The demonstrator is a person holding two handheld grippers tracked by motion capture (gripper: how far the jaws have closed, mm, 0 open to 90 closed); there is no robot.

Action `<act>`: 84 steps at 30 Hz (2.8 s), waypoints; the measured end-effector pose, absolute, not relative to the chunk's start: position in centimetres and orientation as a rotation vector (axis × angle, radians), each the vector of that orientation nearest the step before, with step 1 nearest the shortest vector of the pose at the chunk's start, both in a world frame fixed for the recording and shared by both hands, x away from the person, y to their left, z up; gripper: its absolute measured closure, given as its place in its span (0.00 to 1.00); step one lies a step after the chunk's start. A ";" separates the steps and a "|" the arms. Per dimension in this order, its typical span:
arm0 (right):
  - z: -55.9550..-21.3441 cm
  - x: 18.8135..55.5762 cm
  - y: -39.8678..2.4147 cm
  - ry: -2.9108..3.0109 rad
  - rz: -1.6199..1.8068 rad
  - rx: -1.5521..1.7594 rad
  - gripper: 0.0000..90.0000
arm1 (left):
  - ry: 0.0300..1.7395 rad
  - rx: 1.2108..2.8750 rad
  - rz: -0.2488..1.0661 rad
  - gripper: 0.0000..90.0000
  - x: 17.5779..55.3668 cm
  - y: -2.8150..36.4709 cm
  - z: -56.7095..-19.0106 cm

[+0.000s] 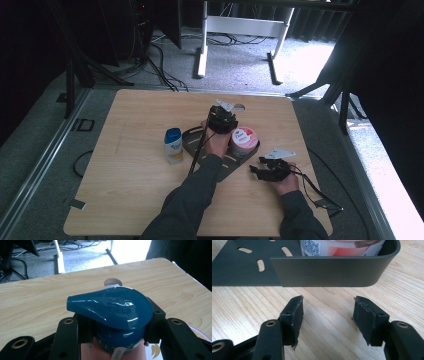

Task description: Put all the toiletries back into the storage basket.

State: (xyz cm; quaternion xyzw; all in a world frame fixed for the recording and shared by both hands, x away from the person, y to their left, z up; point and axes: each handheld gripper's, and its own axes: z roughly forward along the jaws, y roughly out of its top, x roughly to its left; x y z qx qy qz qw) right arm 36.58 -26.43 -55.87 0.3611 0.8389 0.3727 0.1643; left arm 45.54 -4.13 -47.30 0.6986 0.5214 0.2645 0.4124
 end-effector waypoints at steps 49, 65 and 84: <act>-55.9 36.5 -26.3 2.394 1.064 1.024 0.46 | 1.228 1.831 0.594 0.41 43.0 -1.6 -47.7; -55.9 36.5 -26.3 2.395 1.064 1.024 0.46 | 1.150 1.937 0.531 0.42 41.6 -0.8 -47.9; -55.9 36.5 -26.3 2.395 1.065 1.023 0.45 | 1.080 1.975 0.491 0.57 40.0 1.5 -46.4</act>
